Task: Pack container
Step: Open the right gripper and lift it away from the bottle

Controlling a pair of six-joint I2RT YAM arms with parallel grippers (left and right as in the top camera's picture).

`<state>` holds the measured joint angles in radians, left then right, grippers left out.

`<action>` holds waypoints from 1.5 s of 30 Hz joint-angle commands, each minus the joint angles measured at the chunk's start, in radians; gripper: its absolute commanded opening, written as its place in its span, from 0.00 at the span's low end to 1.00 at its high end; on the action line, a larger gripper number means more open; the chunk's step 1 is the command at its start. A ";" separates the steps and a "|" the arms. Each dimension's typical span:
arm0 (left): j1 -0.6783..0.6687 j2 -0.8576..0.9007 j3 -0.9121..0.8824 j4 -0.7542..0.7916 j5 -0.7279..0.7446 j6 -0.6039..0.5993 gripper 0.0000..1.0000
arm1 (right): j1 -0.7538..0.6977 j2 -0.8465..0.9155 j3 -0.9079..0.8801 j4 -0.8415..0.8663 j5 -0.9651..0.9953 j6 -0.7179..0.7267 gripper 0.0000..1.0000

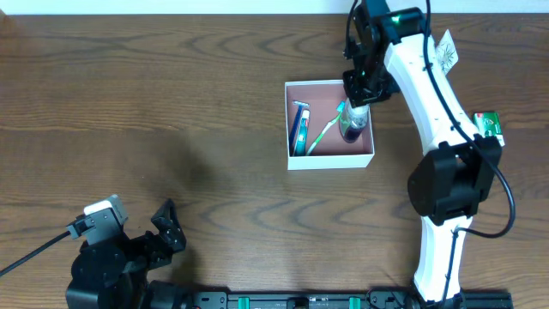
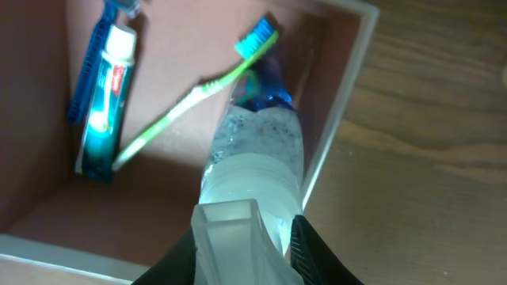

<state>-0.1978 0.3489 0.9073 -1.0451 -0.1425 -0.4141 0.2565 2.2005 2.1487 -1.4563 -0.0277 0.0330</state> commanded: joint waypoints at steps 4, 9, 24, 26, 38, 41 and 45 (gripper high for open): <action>0.004 -0.004 0.000 -0.001 -0.016 0.010 0.98 | 0.013 0.010 0.002 0.040 -0.006 -0.004 0.12; 0.004 -0.004 0.000 -0.001 -0.016 0.010 0.98 | 0.013 0.010 0.002 0.077 0.008 -0.004 0.13; 0.004 -0.004 0.000 -0.001 -0.016 0.010 0.98 | 0.013 0.010 0.002 0.110 0.028 -0.005 0.17; 0.004 -0.004 0.000 -0.001 -0.016 0.010 0.98 | 0.010 0.010 0.002 0.109 0.028 -0.005 0.17; 0.004 -0.004 0.000 -0.001 -0.016 0.010 0.98 | 0.001 0.011 0.002 0.113 0.028 -0.005 0.30; 0.004 -0.004 0.000 -0.001 -0.016 0.010 0.98 | 0.001 0.011 0.002 0.118 0.028 -0.005 0.31; 0.004 -0.004 0.000 -0.001 -0.016 0.010 0.98 | 0.001 0.011 0.002 0.126 0.028 -0.005 0.40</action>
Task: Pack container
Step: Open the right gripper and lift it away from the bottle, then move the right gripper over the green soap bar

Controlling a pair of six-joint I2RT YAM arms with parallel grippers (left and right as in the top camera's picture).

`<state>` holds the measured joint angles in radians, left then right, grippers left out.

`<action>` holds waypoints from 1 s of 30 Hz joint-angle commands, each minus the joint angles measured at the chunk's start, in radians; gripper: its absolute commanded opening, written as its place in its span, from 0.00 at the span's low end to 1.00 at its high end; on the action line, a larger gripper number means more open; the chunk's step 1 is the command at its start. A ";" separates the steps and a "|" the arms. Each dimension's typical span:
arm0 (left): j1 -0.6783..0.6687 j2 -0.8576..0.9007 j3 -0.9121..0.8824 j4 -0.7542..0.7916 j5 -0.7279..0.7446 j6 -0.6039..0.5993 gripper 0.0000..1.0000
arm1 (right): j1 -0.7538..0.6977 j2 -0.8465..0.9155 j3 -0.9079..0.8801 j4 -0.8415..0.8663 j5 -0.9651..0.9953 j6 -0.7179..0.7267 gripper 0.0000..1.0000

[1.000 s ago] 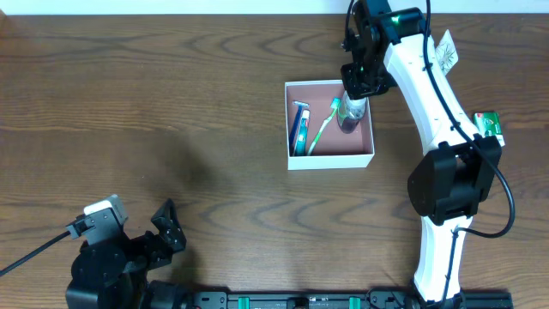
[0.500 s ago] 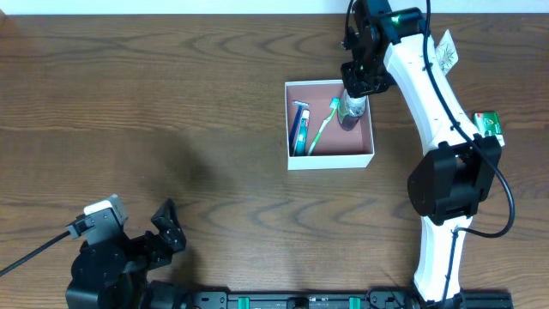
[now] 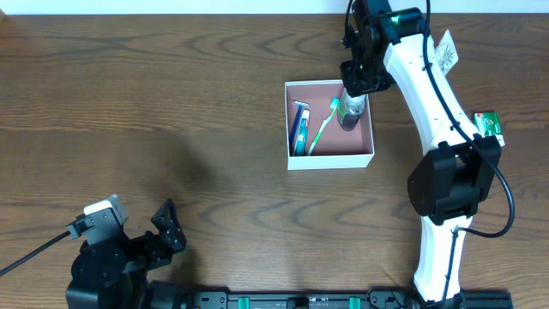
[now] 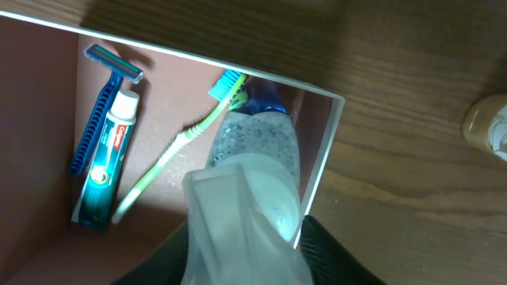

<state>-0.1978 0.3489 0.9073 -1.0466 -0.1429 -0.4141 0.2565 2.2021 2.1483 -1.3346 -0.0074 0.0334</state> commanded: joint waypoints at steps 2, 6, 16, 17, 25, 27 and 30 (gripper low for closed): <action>0.004 -0.004 0.000 0.001 -0.016 0.010 0.98 | -0.001 0.009 0.002 0.007 0.008 -0.005 0.43; 0.004 -0.004 0.000 0.001 -0.016 0.010 0.98 | -0.003 0.009 0.002 0.011 0.008 -0.005 0.46; 0.004 -0.004 0.000 0.001 -0.016 0.010 0.98 | -0.003 0.003 0.032 0.026 0.033 -0.005 0.76; 0.004 -0.004 0.000 0.001 -0.016 0.010 0.98 | -0.003 0.000 0.045 0.025 0.030 -0.005 0.76; 0.004 -0.004 0.000 0.001 -0.016 0.010 0.98 | -0.004 -0.056 0.226 -0.053 -0.024 -0.004 0.84; 0.004 -0.004 0.000 0.001 -0.016 0.010 0.98 | -0.010 -0.075 0.264 -0.070 -0.014 -0.004 0.86; 0.004 -0.004 0.000 0.001 -0.016 0.010 0.98 | -0.037 -0.122 0.307 -0.108 0.055 0.023 0.88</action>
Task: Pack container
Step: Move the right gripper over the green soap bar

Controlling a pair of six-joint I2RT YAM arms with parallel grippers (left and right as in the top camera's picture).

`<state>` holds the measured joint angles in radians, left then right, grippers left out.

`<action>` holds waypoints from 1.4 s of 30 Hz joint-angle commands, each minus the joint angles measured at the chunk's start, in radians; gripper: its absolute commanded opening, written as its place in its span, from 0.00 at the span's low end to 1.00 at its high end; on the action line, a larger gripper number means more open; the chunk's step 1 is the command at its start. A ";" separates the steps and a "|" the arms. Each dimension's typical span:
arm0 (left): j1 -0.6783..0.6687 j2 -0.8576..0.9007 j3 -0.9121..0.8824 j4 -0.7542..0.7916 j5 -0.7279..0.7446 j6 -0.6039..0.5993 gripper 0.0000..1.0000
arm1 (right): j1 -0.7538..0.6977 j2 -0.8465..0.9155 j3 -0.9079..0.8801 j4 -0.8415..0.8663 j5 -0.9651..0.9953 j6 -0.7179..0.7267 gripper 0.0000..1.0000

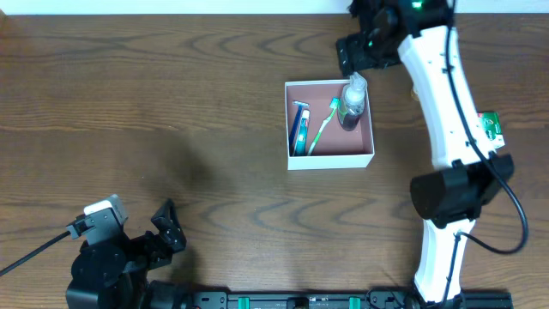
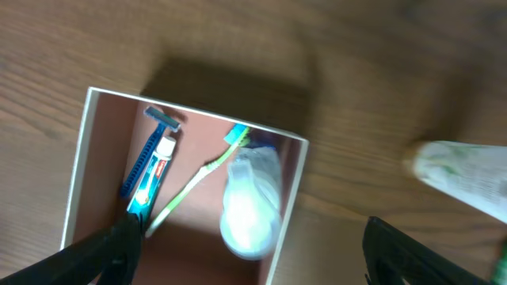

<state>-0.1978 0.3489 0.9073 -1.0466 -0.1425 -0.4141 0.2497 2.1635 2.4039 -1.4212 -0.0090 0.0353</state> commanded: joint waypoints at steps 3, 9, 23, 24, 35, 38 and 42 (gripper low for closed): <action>0.004 -0.004 0.000 0.001 -0.016 0.010 0.98 | -0.080 -0.138 0.053 -0.087 0.113 0.025 0.95; 0.004 -0.004 0.000 0.001 -0.016 0.010 0.98 | -0.241 -0.194 0.052 -0.278 0.118 -0.028 0.99; 0.004 -0.004 0.000 0.001 -0.016 0.010 0.98 | -0.599 -0.197 -0.301 -0.116 0.077 -0.153 0.99; 0.004 -0.004 0.000 0.001 -0.016 0.010 0.98 | -0.616 -0.197 -0.336 -0.073 0.059 -0.186 0.99; 0.004 -0.004 0.000 0.001 -0.016 0.010 0.98 | -0.716 -0.194 -0.634 0.277 -0.067 -0.444 0.99; 0.004 -0.004 0.000 0.001 -0.016 0.010 0.98 | -0.717 -0.194 -0.706 0.340 -0.065 -0.494 0.99; 0.004 -0.004 0.000 0.001 -0.016 0.010 0.98 | -0.718 -0.194 -0.786 0.425 -0.044 -0.509 0.99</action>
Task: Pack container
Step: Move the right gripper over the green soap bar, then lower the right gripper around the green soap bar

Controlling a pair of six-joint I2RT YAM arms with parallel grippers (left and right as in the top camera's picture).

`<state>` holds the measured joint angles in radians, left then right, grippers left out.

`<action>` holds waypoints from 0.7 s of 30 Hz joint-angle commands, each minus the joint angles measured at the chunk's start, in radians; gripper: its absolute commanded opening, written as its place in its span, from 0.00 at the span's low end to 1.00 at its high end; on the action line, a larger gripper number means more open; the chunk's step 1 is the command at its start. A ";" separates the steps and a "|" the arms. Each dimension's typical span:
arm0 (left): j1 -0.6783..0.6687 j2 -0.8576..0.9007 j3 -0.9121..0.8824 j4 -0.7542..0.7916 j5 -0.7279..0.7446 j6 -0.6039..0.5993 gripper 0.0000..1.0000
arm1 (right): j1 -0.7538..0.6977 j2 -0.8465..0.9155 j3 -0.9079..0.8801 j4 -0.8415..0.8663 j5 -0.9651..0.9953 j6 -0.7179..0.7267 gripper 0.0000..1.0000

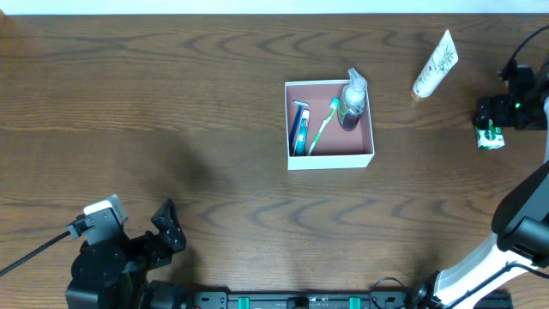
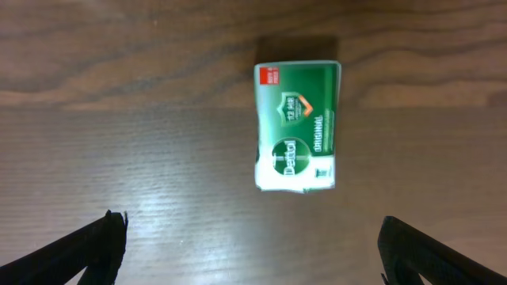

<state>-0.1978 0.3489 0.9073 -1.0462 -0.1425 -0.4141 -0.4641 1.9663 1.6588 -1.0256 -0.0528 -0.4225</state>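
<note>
The white box with a pink floor (image 1: 330,160) holds a blue razor with a toothpaste tube (image 1: 298,129), a green toothbrush (image 1: 323,125) and a clear pump bottle (image 1: 352,101) in its right corner. A green soap pack (image 2: 298,127) lies on the table at the far right (image 1: 489,136). My right gripper (image 1: 512,110) hangs above that pack, open and empty; both fingertips (image 2: 95,245) show wide apart in the right wrist view. My left gripper (image 1: 165,225) rests at the near left edge, and whether it is open or shut is unclear.
A white tube (image 1: 434,53) lies on the table at the far right, behind the soap pack. The wooden table (image 1: 171,103) spreads to the left of the box.
My right gripper has moved from just behind the box to the far right edge, above the green soap pack. It is still open and empty. The bottle stays in the box.
My right gripper was shut on the pump bottle, lying tilted in the box's right corner. Then it held the bottle more upright there. Then it was open and clear behind the box with the bottle left inside. Now it is over the soap pack.
</note>
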 commanded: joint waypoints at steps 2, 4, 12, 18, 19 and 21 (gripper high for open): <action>0.004 -0.004 0.000 0.000 -0.016 0.010 0.98 | -0.005 0.006 -0.071 0.068 0.000 -0.067 0.99; 0.004 -0.004 0.000 0.000 -0.016 0.010 0.98 | -0.005 0.012 -0.087 0.091 0.001 -0.089 0.99; 0.004 -0.004 0.000 0.000 -0.016 0.010 0.98 | -0.023 0.052 -0.094 0.159 0.004 -0.094 0.99; 0.004 -0.004 0.000 0.000 -0.016 0.010 0.98 | -0.035 0.114 -0.094 0.193 -0.003 -0.074 0.99; 0.004 -0.004 0.000 0.000 -0.016 0.010 0.98 | -0.036 0.126 -0.094 0.198 -0.007 -0.071 0.99; 0.004 -0.004 0.000 0.000 -0.016 0.010 0.98 | -0.036 0.146 -0.093 0.206 -0.008 -0.072 0.99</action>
<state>-0.1978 0.3485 0.9073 -1.0466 -0.1425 -0.4137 -0.4911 2.0750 1.5692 -0.8257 -0.0528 -0.4995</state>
